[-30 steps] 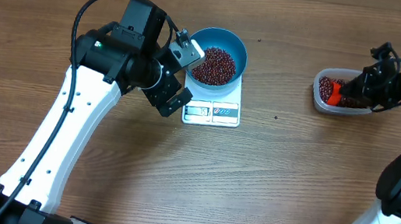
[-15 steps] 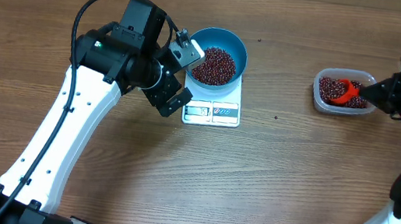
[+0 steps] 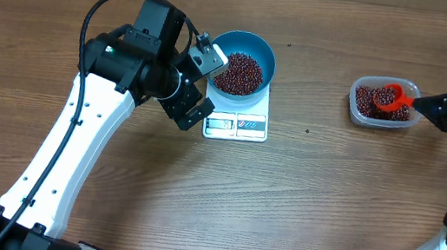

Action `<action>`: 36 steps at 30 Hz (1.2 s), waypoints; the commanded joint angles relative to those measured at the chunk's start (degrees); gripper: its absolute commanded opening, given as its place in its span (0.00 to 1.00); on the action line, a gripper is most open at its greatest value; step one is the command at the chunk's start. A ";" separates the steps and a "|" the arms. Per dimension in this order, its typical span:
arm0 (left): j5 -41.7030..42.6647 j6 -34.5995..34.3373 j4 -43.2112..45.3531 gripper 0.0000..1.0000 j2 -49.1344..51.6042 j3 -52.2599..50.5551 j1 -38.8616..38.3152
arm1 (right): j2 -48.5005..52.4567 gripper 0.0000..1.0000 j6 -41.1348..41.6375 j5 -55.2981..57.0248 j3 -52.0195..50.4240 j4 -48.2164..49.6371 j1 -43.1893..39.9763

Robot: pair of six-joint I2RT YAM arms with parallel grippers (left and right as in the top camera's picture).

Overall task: Scoop item into bowl and weigh 150g on scale
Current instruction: 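Dip the red cup into the tub and scoop beans, then carry the filled cup left over the teal bowl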

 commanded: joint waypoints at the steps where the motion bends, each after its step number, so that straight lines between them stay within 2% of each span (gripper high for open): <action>1: 0.07 0.87 0.04 1.00 0.33 -0.33 0.22 | 0.33 0.04 -1.64 -3.74 -0.31 -0.26 -0.15; 9: 0.04 0.87 0.04 0.99 0.33 -0.33 0.22 | 0.33 0.04 -7.23 -12.35 -0.28 -3.93 1.62; 17: 0.04 0.87 0.04 1.00 0.33 -0.31 0.22 | 0.31 0.04 -7.39 -17.27 -0.17 -4.76 6.86; 25: 0.07 0.87 0.04 1.00 0.33 -0.33 0.22 | 0.31 0.04 -6.64 -20.02 1.57 -5.46 14.34; 36: 0.07 0.87 0.04 1.00 0.33 -0.33 0.22 | 0.31 0.04 -0.92 -19.56 10.12 -4.79 25.73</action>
